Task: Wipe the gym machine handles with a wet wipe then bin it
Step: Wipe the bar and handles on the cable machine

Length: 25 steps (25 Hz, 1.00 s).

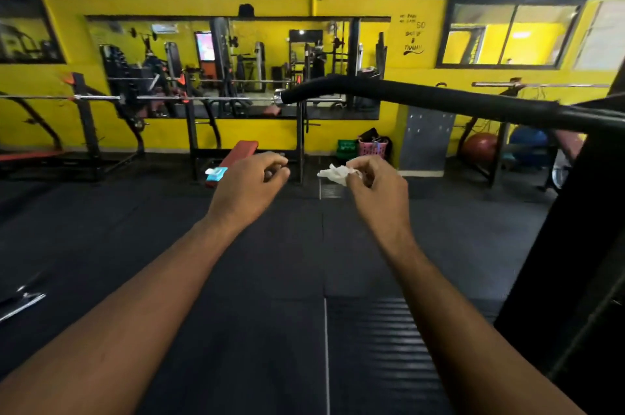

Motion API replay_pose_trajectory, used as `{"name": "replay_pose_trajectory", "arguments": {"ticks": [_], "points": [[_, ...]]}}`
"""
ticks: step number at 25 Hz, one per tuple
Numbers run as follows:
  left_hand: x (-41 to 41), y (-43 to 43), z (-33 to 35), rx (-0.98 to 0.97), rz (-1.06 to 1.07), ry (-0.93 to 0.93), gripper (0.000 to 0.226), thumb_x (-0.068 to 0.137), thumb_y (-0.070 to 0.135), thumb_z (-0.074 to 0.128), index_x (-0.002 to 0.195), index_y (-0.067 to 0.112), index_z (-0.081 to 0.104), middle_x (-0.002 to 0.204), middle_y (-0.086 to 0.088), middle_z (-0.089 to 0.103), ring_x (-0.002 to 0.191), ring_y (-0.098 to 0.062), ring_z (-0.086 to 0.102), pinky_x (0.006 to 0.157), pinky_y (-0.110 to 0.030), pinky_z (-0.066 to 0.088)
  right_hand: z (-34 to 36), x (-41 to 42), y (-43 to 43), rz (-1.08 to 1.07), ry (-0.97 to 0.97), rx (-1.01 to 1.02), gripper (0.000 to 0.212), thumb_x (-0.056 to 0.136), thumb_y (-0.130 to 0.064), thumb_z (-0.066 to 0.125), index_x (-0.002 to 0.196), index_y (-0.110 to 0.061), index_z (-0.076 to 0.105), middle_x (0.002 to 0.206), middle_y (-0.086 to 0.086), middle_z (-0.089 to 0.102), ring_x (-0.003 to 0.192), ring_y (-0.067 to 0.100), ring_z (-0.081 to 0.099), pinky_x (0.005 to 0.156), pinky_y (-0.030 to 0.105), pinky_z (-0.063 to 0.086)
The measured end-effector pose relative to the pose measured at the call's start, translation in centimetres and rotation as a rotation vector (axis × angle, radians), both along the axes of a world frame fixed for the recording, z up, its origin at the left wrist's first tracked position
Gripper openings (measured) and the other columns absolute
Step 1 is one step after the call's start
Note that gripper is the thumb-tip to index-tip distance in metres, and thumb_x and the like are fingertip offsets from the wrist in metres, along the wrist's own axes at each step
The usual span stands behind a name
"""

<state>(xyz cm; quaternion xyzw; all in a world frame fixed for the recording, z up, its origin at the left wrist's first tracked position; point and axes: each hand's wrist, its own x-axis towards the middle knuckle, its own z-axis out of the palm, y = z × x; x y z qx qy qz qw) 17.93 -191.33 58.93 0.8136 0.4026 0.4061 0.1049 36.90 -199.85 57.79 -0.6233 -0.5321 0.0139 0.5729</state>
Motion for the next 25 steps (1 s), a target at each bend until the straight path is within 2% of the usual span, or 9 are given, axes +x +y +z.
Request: {"name": "replay_pose_trajectory", "arguments": {"ticks": [4,7,10,13,16,17,19,21,25], "points": [[1.1,13.7,0.5,0.104,-0.071,-0.115,0.037,0.094,0.038,0.059,0.125,0.019,0.065,0.117,0.001,0.068,0.102,-0.009,0.064,0.089,-0.039,0.055,2.0,-1.5,10.8,-0.032,-0.064,0.123,0.014,0.089,-0.012,0.06,0.099,-0.018,0.068,0.092,-0.012,0.062,0.083,0.002,0.055,0.073,0.016,0.044],[2.2,22.0,1.3,0.185,-0.068,-0.14,0.052,0.093,0.05,0.053,0.136,0.023,0.054,0.137,0.002,0.057,0.121,-0.012,0.057,0.095,-0.043,0.052,3.9,-1.8,17.2,-0.122,-0.163,0.194,0.016,0.09,-0.01,0.059,0.102,-0.017,0.067,0.097,-0.009,0.062,0.093,0.009,0.055,0.08,0.023,0.046],[3.7,28.5,2.3,0.197,-0.174,-0.165,0.057,0.093,0.044,0.061,0.144,0.024,0.045,0.151,0.003,0.043,0.138,-0.012,0.04,0.105,-0.046,0.046,4.7,-1.8,22.9,-0.209,-0.274,0.243,0.021,0.09,-0.011,0.058,0.108,-0.018,0.066,0.107,-0.005,0.061,0.101,0.009,0.05,0.084,0.017,0.04],[4.6,32.9,2.5,0.221,-0.3,-0.163,0.055,0.09,0.034,0.068,0.14,0.019,0.052,0.142,0.005,0.052,0.132,-0.008,0.046,0.106,-0.039,0.044,4.0,-2.3,27.1,-0.286,-0.334,0.274,0.028,0.089,-0.018,0.056,0.114,-0.014,0.068,0.112,-0.001,0.061,0.107,0.015,0.051,0.089,0.021,0.041],[5.2,35.8,1.7,0.351,-0.418,-0.172,0.052,0.088,0.03,0.07,0.135,0.015,0.056,0.136,0.009,0.055,0.125,0.002,0.048,0.103,-0.015,0.041,3.1,-2.4,29.7,-0.404,-0.356,0.395,0.025,0.09,-0.019,0.06,0.11,-0.009,0.072,0.11,0.004,0.066,0.106,0.022,0.056,0.094,0.013,0.034],[5.6,37.0,1.3,0.339,-0.495,-0.203,0.052,0.088,0.03,0.071,0.135,0.015,0.055,0.138,0.011,0.053,0.128,0.003,0.047,0.103,-0.014,0.04,2.8,-2.5,30.6,-0.46,-0.394,0.423,0.024,0.091,-0.018,0.061,0.109,-0.007,0.073,0.109,0.006,0.067,0.105,0.023,0.057,0.096,0.014,0.033],[6.7,39.4,0.8,0.291,-0.66,-0.264,0.054,0.086,0.026,0.074,0.135,0.012,0.055,0.141,0.011,0.05,0.132,-0.001,0.046,0.105,-0.022,0.042,2.0,-3.1,32.6,-0.57,-0.49,0.43,0.024,0.095,-0.019,0.059,0.107,-0.003,0.073,0.11,0.009,0.068,0.107,0.026,0.059,0.1,0.02,0.036],[8.1,41.4,0.5,0.277,-0.804,-0.302,0.052,0.083,0.018,0.078,0.129,0.008,0.057,0.139,0.004,0.054,0.131,-0.005,0.048,0.106,-0.028,0.044,1.3,-3.2,34.5,-0.686,-0.572,0.402,0.024,0.097,-0.016,0.057,0.107,-0.001,0.073,0.112,0.011,0.068,0.11,0.028,0.06,0.105,0.024,0.036],[10.2,44.1,-0.5,0.34,-0.996,-0.332,0.049,0.08,0.015,0.082,0.123,0.006,0.061,0.13,-0.002,0.06,0.126,-0.009,0.054,0.104,-0.028,0.044,0.6,-3.2,36.7,-0.884,-0.67,0.31,0.021,0.095,-0.013,0.062,0.108,0.0,0.072,0.113,0.012,0.068,0.115,0.028,0.058,0.108,0.026,0.035]]}}
